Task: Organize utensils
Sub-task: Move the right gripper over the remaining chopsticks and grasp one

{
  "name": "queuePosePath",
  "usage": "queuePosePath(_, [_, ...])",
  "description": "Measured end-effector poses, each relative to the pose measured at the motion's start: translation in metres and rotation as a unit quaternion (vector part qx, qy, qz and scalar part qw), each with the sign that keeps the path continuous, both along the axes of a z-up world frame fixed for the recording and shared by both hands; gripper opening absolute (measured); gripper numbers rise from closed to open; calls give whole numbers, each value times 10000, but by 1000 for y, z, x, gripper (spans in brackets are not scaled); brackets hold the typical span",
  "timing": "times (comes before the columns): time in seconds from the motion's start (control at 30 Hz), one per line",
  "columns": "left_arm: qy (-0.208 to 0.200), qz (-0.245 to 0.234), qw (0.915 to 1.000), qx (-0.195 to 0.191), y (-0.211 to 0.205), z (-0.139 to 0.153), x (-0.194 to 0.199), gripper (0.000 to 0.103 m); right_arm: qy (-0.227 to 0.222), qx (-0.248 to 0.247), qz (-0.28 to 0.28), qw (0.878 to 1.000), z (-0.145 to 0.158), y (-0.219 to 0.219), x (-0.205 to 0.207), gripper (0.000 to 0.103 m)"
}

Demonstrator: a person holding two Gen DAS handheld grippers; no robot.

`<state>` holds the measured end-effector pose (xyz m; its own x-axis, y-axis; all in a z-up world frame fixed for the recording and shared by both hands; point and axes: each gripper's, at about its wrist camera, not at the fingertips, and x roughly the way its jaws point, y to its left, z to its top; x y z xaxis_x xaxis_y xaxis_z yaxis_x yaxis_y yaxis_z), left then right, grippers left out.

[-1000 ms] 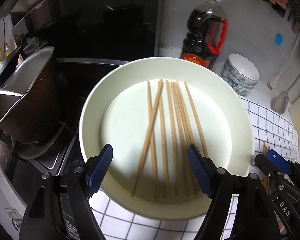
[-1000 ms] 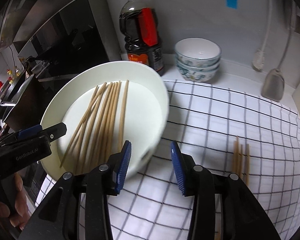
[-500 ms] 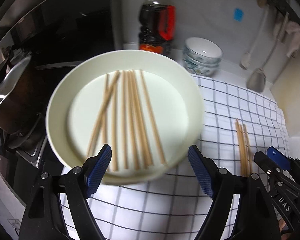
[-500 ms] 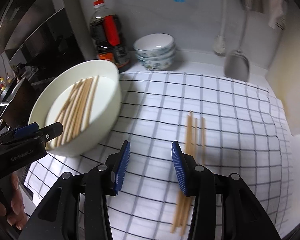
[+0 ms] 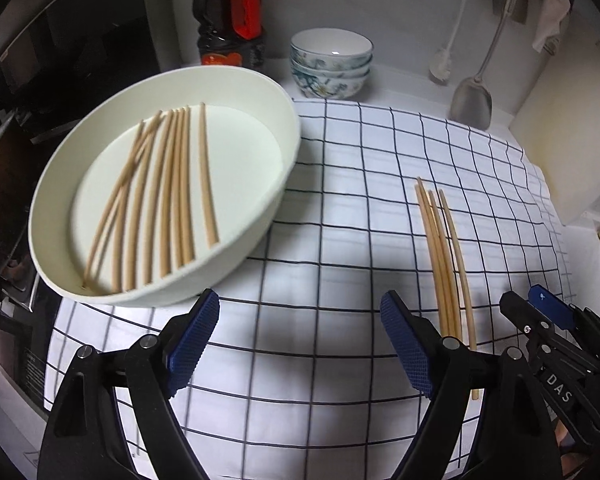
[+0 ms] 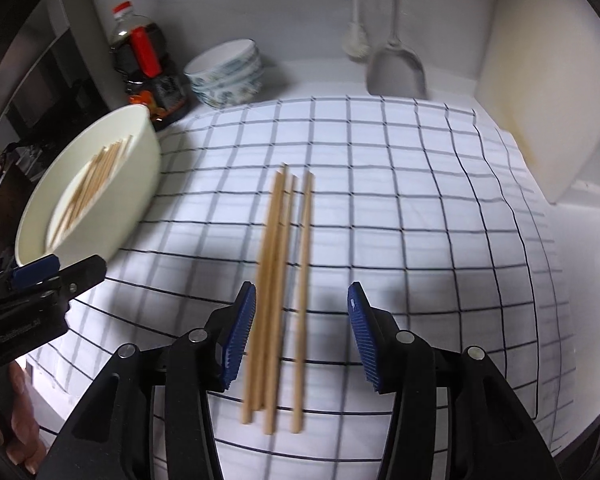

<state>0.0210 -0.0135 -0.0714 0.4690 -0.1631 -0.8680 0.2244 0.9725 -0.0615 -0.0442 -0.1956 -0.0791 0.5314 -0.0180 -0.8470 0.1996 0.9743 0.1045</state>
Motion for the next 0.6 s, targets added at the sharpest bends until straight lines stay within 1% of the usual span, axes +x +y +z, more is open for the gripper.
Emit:
queuePosePath(0.13, [7,-33,10000,-18,-13,-8,-3,84,87,-64,-56,9999,-17,-11,-1,47])
queuePosePath(0.3, [26,-96,9999,49,-27,-19,-3,84,184,-66,-14,9998,-37,-16,5,47])
queuePosePath(0.43, [55,-109,9999,80,-32,-26,-1,84,188,-59,74,9998,-44,-14,8,47])
queuePosePath(0.6, [74,-92,9999,118,-35,-31,0,84,215,-184,189,9994,-51,-8,13,47])
